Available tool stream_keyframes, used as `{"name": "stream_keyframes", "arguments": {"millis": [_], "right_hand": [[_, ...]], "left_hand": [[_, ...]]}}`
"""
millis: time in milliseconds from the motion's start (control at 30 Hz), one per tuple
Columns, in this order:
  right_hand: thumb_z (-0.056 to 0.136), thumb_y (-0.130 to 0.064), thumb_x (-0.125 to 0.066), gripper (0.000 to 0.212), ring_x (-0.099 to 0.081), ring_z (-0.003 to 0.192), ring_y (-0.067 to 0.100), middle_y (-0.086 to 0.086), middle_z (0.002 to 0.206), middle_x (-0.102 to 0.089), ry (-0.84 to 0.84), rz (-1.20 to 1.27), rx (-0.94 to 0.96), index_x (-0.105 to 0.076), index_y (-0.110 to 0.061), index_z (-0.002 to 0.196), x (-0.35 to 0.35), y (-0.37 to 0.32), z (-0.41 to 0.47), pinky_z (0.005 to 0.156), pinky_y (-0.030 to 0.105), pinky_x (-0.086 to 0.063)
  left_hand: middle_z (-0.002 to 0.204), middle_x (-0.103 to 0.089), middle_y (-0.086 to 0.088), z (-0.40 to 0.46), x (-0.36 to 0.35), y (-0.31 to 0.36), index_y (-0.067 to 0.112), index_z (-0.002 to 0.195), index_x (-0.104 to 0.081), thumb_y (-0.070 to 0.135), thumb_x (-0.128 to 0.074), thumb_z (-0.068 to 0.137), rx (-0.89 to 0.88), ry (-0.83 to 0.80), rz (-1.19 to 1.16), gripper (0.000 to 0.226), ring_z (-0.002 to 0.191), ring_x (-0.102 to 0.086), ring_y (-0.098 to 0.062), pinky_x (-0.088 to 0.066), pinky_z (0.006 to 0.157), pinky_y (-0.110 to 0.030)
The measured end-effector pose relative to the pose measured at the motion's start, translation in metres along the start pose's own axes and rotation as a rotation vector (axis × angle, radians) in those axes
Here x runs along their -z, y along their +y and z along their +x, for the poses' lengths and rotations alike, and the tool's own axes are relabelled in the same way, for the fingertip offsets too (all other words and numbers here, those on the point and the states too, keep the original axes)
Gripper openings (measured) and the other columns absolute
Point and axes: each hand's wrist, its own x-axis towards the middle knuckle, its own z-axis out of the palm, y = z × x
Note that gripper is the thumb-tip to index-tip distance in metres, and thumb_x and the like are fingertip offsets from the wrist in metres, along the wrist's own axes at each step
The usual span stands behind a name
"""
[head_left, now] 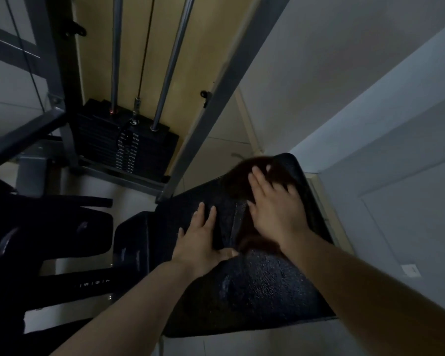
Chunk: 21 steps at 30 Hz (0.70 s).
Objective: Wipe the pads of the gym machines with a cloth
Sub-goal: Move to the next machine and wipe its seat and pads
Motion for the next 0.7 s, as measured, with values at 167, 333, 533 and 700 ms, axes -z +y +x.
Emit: {"name": "stream_keyframes", "arguments": {"millis": [167, 333, 533, 700], "right_hand": [[0.101, -0.040, -0.024, 0.062, -0.019, 0.142, 0.025, 0.004, 0.161, -0.001, -0.007, -0.068, -0.018, -0.005, -0.011, 0.152, -0.004, -0.020, 0.033, 0.112, 0.040, -0.018], [0.094, -0.040, -0.033, 0.066, -0.052, 0.108, 0.021, 0.009, 0.154, -0.028, -0.088, 0.107, 0.050, -0.023, -0.004, 0.149, -0.029, -0.053, -0.077, 0.086, 0.035, -0.043], [0.053, -0.050, -0.084, 0.101, -0.055, 0.110, 0.014, 0.001, 0.138, -0.053, -0.216, 0.213, 0.124, -0.045, -0.008, 0.137, -0.043, -0.052, -0.142, 0.080, 0.029, -0.048], [0.100, -0.043, -0.032, 0.067, -0.029, 0.138, 0.016, -0.005, 0.160, -0.001, -0.084, 0.099, 0.092, 0.001, -0.017, 0.153, -0.013, -0.048, -0.023, 0.100, 0.033, -0.034]], "left_hand": [[0.155, 0.028, 0.006, -0.011, 0.003, -0.017, 0.034, 0.150, 0.012, 0.058, -0.066, 0.078, -0.031, -0.055, 0.094, 0.109, 0.146, 0.009, -0.017, 0.001, 0.115, -0.052], [0.155, 0.029, 0.003, -0.017, -0.001, -0.026, 0.036, 0.149, 0.010, 0.054, -0.069, 0.077, -0.058, -0.035, 0.152, 0.109, 0.146, 0.009, -0.019, 0.000, 0.114, -0.057], [0.155, 0.029, 0.002, -0.014, -0.004, -0.037, 0.040, 0.146, 0.018, 0.053, -0.074, 0.072, -0.096, -0.044, 0.192, 0.119, 0.146, 0.013, -0.020, 0.002, 0.113, -0.059], [0.154, 0.031, 0.006, -0.012, -0.002, -0.041, 0.044, 0.145, 0.018, 0.054, -0.072, 0.073, -0.110, -0.050, 0.166, 0.116, 0.146, 0.012, -0.017, 0.002, 0.113, -0.059]]}}
